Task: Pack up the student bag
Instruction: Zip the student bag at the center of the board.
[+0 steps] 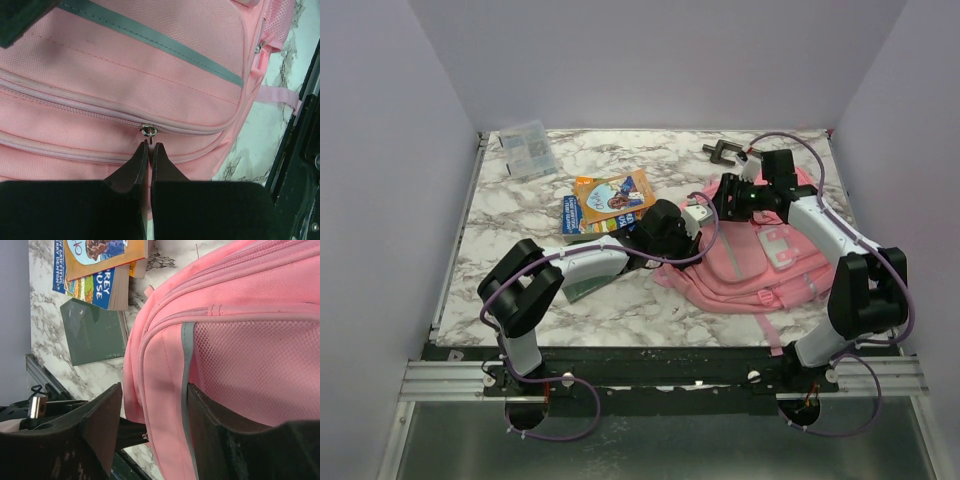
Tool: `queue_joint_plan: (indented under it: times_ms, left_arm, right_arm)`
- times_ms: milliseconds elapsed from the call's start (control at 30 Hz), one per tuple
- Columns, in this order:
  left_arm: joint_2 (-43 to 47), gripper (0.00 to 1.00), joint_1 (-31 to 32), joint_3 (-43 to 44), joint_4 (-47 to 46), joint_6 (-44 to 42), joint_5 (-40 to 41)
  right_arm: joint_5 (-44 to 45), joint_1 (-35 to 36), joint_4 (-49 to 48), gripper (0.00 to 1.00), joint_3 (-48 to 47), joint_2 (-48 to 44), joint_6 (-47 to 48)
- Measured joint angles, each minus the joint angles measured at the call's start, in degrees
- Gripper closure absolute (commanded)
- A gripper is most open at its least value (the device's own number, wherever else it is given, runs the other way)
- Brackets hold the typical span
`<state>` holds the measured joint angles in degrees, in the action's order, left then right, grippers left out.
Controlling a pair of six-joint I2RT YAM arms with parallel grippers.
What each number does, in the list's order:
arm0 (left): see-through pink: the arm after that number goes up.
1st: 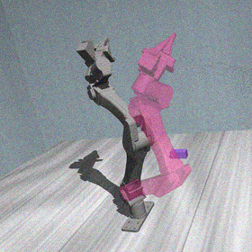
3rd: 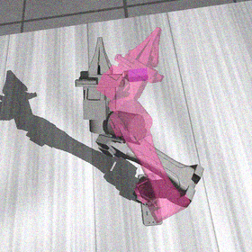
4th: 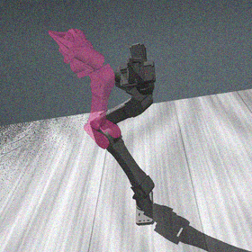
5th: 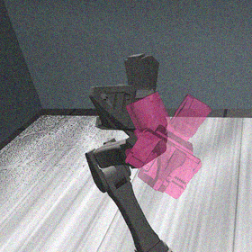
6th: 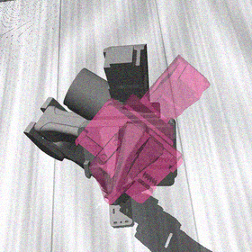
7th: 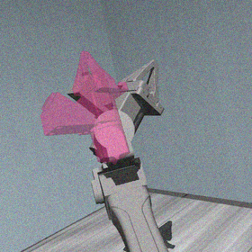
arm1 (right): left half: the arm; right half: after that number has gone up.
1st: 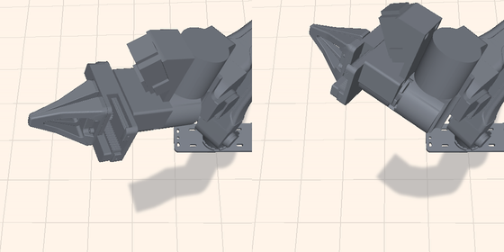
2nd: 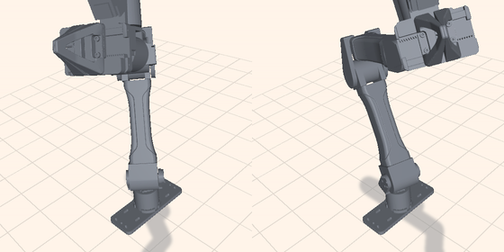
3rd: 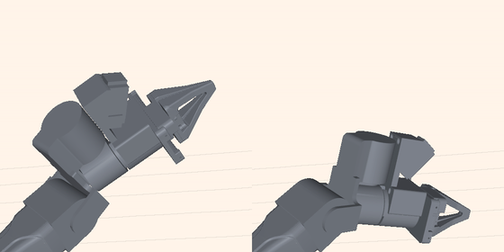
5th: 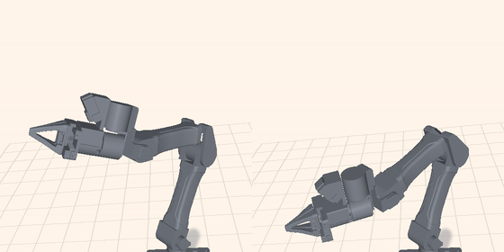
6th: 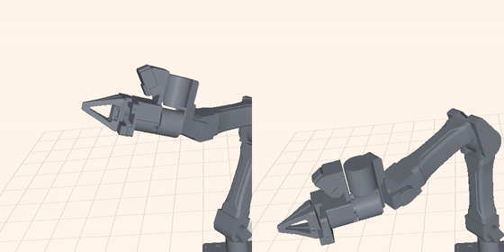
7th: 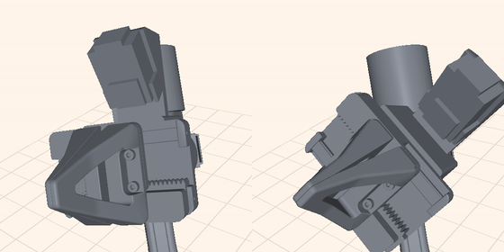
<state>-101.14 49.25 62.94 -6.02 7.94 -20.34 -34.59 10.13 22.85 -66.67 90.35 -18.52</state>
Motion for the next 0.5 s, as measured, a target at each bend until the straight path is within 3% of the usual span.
queue_joint_plan:
  times_ms: [200,267,500]
  left_arm:
    - [0.0,1.00,0.0,0.0,-0.1,0.2,-0.1]
    - [0.0,1.00,0.0,-0.1,-0.2,0.2,-0.1]
    - [0.0,1.00,0.0,-0.2,-0.3,0.3,-0.1]
  right_arm:
    - [-2.7,0.0,-2.1,0.37,0.9,3.0,-1.6]
    - [-2.5,0.0,-2.2,0.40,0.8,3.1,-1.6]
    - [-3.7,0.0,-2.7,0.80,0.7,3.7,-1.7]
